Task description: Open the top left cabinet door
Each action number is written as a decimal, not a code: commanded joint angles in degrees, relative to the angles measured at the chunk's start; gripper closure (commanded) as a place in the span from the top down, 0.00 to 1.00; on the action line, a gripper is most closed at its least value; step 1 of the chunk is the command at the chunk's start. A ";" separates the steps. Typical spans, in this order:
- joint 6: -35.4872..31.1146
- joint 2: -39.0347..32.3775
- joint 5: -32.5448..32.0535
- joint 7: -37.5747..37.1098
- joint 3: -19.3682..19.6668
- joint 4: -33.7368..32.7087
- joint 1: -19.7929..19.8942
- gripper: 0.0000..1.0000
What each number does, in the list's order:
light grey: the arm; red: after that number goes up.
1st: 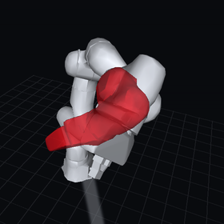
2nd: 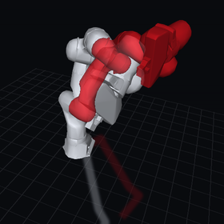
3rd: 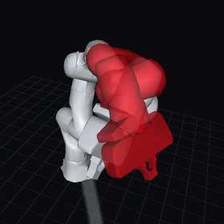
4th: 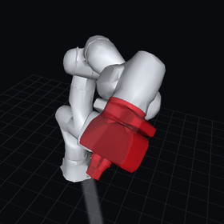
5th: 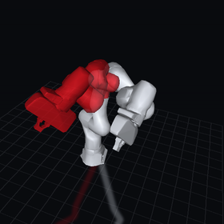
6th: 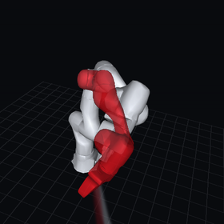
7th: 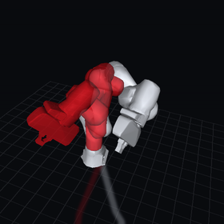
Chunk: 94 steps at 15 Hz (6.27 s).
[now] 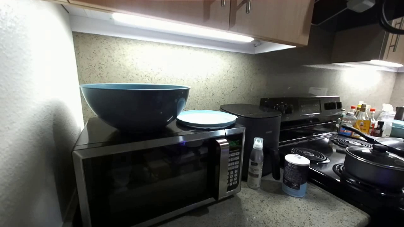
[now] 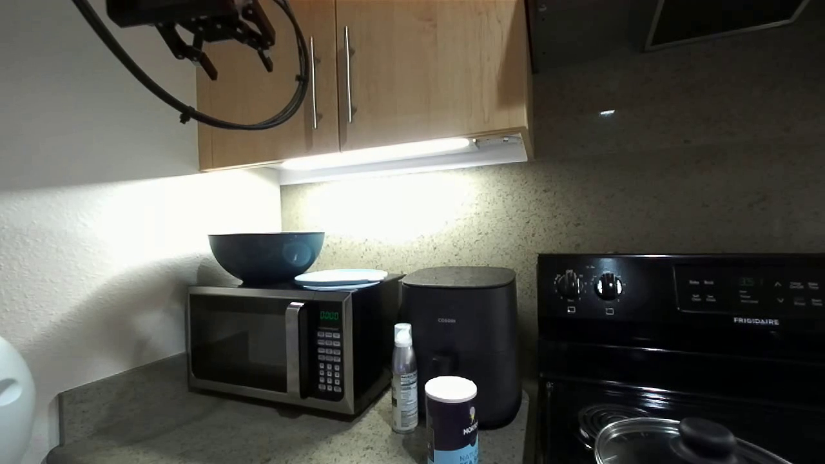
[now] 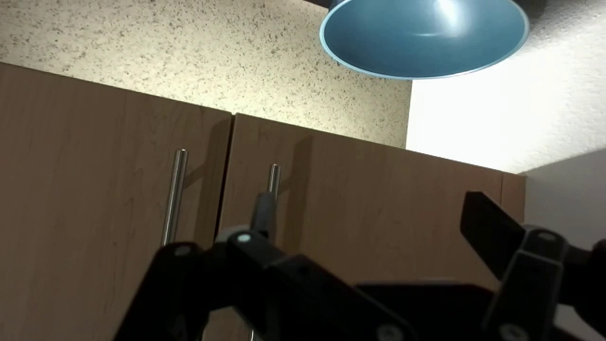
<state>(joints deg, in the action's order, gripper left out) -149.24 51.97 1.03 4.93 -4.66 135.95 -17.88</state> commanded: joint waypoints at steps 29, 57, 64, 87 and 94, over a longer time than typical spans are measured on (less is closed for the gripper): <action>-5.71 -33.42 -0.83 1.44 -0.83 -29.14 5.43 1.00; -6.72 -25.83 -8.25 -7.99 -6.67 -25.65 10.59 0.07; -8.30 -26.09 -8.20 -11.25 -8.20 -22.19 11.67 0.11; -26.35 -11.83 -11.18 -29.09 -23.16 -6.82 29.24 0.07; -31.62 2.05 -12.67 -37.88 -24.11 3.12 34.33 0.07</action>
<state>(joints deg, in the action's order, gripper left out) -178.49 42.65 -10.57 -27.57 -28.44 131.65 11.84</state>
